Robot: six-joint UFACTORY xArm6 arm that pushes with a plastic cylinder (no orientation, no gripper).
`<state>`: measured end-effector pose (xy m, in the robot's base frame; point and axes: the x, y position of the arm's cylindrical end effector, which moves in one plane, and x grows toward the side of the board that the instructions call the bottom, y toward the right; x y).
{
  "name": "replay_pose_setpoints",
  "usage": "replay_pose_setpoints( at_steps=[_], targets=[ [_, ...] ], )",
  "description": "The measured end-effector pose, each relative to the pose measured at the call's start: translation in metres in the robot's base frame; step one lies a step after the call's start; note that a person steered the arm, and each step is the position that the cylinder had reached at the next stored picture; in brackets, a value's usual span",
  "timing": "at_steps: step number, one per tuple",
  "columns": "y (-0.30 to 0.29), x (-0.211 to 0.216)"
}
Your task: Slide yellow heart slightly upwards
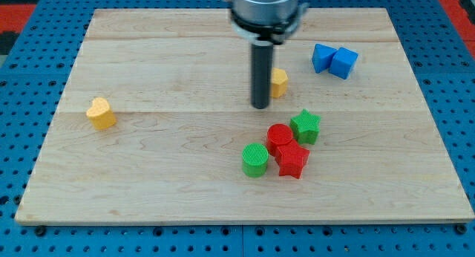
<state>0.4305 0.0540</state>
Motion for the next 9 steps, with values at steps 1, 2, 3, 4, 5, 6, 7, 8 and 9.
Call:
replay_pose_setpoints(
  at_steps=[1,2,3,4,5,6,7,8,9],
  targets=[
    [0.013,-0.010],
    [-0.004,-0.024],
    [-0.033,-0.034],
    [-0.052,-0.048],
    [0.021,-0.048],
    [0.069,-0.048],
    [0.036,-0.045],
    [-0.082,-0.044],
    [-0.194,-0.036]
  ],
)
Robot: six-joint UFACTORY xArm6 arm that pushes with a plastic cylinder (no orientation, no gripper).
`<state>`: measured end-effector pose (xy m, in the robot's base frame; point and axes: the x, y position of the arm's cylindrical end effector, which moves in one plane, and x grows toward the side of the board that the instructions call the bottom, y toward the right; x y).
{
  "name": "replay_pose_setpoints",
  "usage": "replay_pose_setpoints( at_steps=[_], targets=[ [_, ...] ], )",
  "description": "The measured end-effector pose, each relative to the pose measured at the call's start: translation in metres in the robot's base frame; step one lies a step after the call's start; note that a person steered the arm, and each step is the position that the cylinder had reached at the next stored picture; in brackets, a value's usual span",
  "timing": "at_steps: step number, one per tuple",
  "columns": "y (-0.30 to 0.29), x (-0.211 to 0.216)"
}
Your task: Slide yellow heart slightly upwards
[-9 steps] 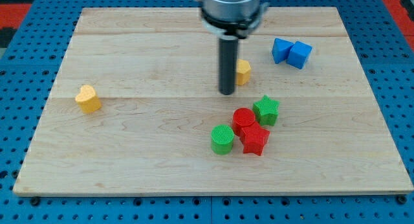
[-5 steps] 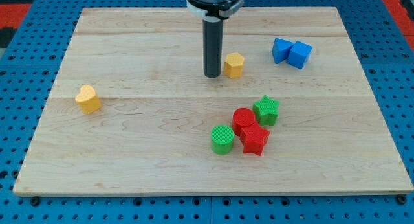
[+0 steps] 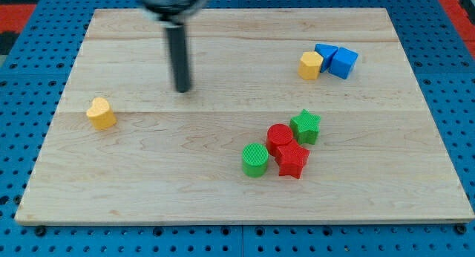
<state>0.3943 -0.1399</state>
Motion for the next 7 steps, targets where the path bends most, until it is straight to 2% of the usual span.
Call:
replay_pose_setpoints(
  at_steps=[1,2,3,4,5,6,7],
  targets=[
    [-0.090,-0.004],
    [-0.132,0.043],
    [-0.102,0.092],
    [-0.035,0.074],
    [-0.015,0.037],
    [-0.022,0.000],
    [-0.020,0.055]
  ],
)
